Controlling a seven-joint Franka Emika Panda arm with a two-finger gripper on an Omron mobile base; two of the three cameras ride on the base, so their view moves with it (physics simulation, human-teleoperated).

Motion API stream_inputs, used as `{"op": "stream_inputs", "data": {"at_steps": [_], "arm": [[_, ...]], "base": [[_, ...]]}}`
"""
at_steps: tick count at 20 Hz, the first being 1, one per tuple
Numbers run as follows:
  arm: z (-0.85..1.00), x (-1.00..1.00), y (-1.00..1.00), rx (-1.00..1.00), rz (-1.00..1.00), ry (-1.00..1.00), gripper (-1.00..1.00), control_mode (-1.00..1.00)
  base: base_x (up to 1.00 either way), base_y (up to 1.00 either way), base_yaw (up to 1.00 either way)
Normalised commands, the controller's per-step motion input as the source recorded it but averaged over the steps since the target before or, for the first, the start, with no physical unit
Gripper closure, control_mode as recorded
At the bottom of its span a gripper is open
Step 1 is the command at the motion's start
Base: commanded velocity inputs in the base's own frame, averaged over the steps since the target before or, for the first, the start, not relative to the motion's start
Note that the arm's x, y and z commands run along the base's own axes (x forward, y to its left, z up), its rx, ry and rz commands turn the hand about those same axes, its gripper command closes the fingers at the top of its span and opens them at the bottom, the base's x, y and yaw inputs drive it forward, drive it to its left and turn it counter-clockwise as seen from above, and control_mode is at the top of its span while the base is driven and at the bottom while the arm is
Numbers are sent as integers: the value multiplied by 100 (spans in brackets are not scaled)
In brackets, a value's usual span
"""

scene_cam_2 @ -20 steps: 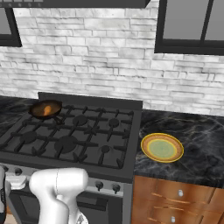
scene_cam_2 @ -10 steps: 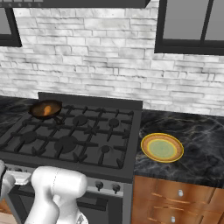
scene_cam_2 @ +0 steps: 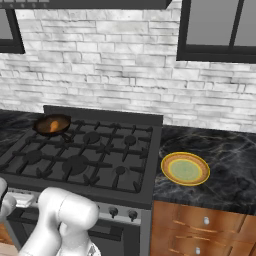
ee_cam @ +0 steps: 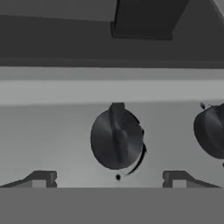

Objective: Pick the croissant and place it on the pan. Then turn on the stove to warm the croissant.

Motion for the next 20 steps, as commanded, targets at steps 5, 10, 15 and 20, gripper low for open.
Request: {"op": "stream_inputs", "data": {"at_steps": [5, 10, 15, 20], "arm": [[-86, -24, 34, -10, -5, -1, -100, -100], [-73, -7, 24, -8, -4, 0, -100, -100], [-21, 1, 19, -2, -3, -2, -100, -100], [1, 0, 11, 0, -3, -2, -100, -100]], "base": [[0, 0, 0], [0, 0, 0], [0, 0, 0], [0, 0, 0]]}}
